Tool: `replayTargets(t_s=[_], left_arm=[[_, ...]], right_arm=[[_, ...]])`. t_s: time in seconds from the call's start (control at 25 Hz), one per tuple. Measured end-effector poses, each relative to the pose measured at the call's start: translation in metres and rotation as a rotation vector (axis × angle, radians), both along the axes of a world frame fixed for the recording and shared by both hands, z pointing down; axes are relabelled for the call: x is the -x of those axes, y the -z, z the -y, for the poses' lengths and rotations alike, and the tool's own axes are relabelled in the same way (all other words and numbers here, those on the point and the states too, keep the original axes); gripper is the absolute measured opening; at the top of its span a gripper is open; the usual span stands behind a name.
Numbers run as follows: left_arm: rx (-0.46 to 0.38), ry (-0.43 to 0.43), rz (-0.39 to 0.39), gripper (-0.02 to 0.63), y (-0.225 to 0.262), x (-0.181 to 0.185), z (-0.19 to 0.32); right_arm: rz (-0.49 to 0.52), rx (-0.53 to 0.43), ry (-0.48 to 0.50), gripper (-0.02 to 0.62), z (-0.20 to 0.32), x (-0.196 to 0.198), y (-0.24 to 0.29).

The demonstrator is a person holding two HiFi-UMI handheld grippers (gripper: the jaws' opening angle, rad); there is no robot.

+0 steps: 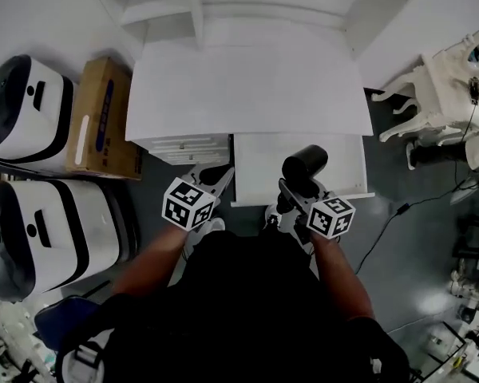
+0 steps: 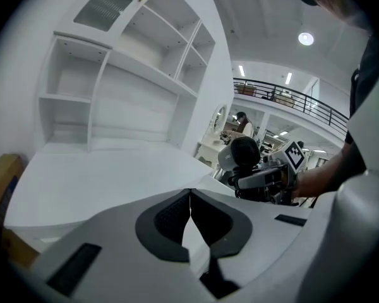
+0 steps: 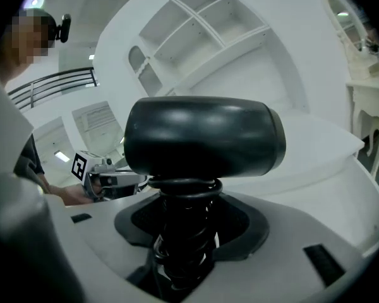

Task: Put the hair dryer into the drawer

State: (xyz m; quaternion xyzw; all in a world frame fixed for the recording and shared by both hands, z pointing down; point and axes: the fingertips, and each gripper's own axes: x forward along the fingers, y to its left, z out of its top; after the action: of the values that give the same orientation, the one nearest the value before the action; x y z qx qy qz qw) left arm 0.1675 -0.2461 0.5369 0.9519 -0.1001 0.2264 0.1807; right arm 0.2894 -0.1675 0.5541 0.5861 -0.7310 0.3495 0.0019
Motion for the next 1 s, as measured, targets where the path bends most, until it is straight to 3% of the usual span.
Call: replayTargets(t_s=[0.4, 1.0], left_arm=[[0.041, 0.168, 0.075, 0.011, -0.037, -0.011, 0.006], [0.078, 0.349, 0.131, 0.011, -0.052, 0.012, -0.002]], right_arm=[[-0.088, 0.094, 0.252, 0.225, 0.031, -0.021, -0.056], [-0.431, 0.232, 0.651, 0.225, 0.037, -0.012, -0.155]])
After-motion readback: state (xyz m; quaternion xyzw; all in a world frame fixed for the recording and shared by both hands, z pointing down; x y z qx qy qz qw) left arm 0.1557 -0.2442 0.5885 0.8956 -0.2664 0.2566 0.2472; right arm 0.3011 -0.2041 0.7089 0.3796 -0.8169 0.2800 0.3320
